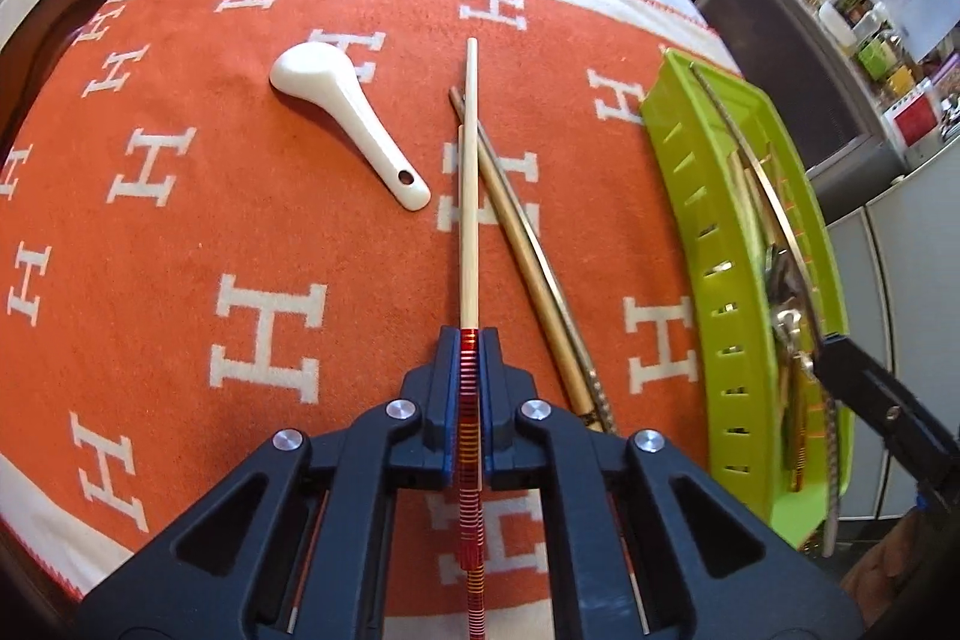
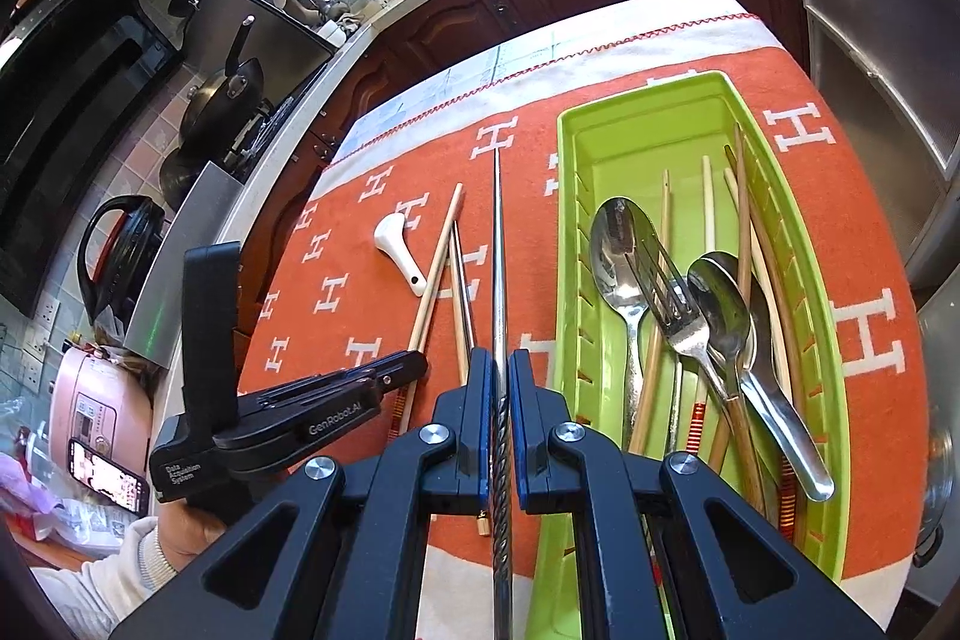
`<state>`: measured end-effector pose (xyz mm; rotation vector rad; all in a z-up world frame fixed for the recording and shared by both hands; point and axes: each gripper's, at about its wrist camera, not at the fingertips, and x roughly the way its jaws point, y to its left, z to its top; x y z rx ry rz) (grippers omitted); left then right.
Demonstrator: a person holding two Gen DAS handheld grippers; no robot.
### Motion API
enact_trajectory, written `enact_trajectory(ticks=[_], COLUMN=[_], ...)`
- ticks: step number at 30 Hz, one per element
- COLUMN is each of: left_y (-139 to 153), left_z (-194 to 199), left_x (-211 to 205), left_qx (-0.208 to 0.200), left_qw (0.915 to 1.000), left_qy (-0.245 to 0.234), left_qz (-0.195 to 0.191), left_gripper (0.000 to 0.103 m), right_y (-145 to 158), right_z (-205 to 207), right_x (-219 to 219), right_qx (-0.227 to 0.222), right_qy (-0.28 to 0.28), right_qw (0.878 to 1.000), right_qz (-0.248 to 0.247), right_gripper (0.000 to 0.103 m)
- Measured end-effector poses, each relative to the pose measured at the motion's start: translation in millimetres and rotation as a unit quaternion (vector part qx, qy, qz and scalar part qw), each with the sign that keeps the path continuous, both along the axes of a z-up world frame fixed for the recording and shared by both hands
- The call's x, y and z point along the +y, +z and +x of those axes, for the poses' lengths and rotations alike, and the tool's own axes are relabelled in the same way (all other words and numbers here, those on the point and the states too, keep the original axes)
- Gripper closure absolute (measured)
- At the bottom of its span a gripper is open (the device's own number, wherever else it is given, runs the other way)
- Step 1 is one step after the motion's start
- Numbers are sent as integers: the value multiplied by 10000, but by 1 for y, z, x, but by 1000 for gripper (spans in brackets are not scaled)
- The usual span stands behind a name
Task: Organize utensils
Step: 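Carry the steel chopstick with the right tool toward the tray, then lower the steel chopstick into the green tray and open the right tool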
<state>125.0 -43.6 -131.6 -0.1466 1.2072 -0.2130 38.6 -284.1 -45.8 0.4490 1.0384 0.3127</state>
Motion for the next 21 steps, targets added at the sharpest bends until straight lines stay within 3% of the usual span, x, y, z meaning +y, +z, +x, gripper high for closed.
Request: enact_trajectory(ticks=[8,14,21], left_y=[44,84,83], left_z=[-8,-7,-4], left_x=[-4,-40,-98], left_qx=[-242,-278,530], left_qw=[9992,9961,9885], left_qy=[-17,-381,-808], left_qz=[-329,-743,-1163], left_gripper=[100,100,100], right_y=[8,17,14], right_z=[-5,-9,-17], right_x=[-11,-38,-72], right_qx=[-56,-67,93], right_qy=[-107,-474,-955], right_qw=[9999,9987,9953], right_qz=[103,151,151], right_gripper=[98,98,98])
